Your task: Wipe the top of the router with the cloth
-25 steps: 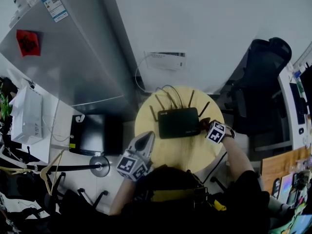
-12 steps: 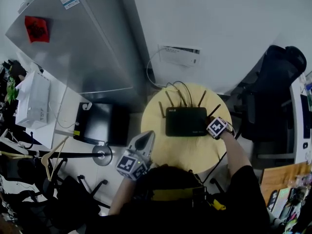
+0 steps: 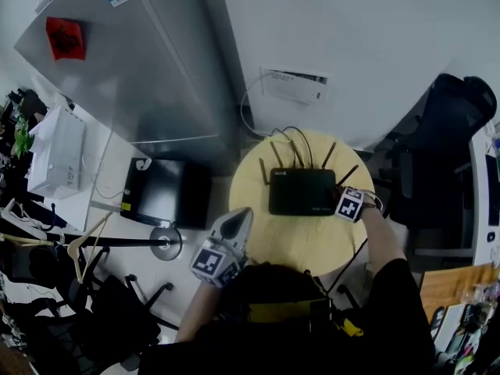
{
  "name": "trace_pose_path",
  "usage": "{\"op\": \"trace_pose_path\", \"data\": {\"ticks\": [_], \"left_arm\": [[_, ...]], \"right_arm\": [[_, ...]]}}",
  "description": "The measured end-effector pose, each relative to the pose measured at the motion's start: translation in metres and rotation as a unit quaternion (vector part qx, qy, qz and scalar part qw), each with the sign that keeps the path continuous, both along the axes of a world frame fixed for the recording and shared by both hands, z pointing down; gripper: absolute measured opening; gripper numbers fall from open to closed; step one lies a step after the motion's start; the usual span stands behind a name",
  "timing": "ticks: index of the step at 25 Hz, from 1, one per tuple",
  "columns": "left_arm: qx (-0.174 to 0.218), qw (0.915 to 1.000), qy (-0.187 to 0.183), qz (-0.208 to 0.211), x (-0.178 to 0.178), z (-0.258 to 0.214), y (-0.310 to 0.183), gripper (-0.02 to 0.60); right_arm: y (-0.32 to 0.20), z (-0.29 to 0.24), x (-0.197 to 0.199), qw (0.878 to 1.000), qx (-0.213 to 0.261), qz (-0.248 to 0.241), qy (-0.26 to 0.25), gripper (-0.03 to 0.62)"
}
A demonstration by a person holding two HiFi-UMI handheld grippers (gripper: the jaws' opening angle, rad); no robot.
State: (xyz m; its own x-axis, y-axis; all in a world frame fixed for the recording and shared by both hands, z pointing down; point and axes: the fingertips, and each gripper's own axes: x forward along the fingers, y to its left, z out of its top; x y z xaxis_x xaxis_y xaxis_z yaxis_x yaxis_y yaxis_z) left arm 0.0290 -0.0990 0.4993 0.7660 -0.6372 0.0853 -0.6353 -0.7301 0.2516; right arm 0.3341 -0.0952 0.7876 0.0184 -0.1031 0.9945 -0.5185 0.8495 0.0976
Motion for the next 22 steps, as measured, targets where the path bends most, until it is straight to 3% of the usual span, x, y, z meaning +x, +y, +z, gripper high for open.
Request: {"op": "trace_pose_path", "data": {"ticks": [3, 5, 15, 19, 22], "left_arm": [[0.003, 1.0, 0.001, 0.007, 0.007, 0.0, 0.002, -0.009], [0.005, 0.9999, 0.001, 0.011, 0.011, -0.002, 0.003, -0.009], [0.006, 0.9995, -0.002, 0.031, 0.016, -0.001, 0.007, -0.008], [0.005, 0.9992, 0.005, 0.041, 0.016, -0.003, 0.006, -0.009], [0.01, 0.9986, 0.013, 0.051, 0.017, -0.007, 0.003, -0.009]], "right_arm": [[0.033, 0.012, -0.015, 0.994, -0.074, 0.056, -0.06, 0.063], [0.045, 0.013, -0.014, 0.989, -0.096, 0.093, -0.069, 0.063], [0.038, 0.013, -0.018, 0.983, -0.034, 0.166, -0.077, 0.063], [0.043, 0.013, -0.025, 0.974, -0.029, 0.206, -0.093, 0.063], [0.055, 0.012, -0.014, 0.964, -0.037, 0.257, -0.054, 0.063]]}}
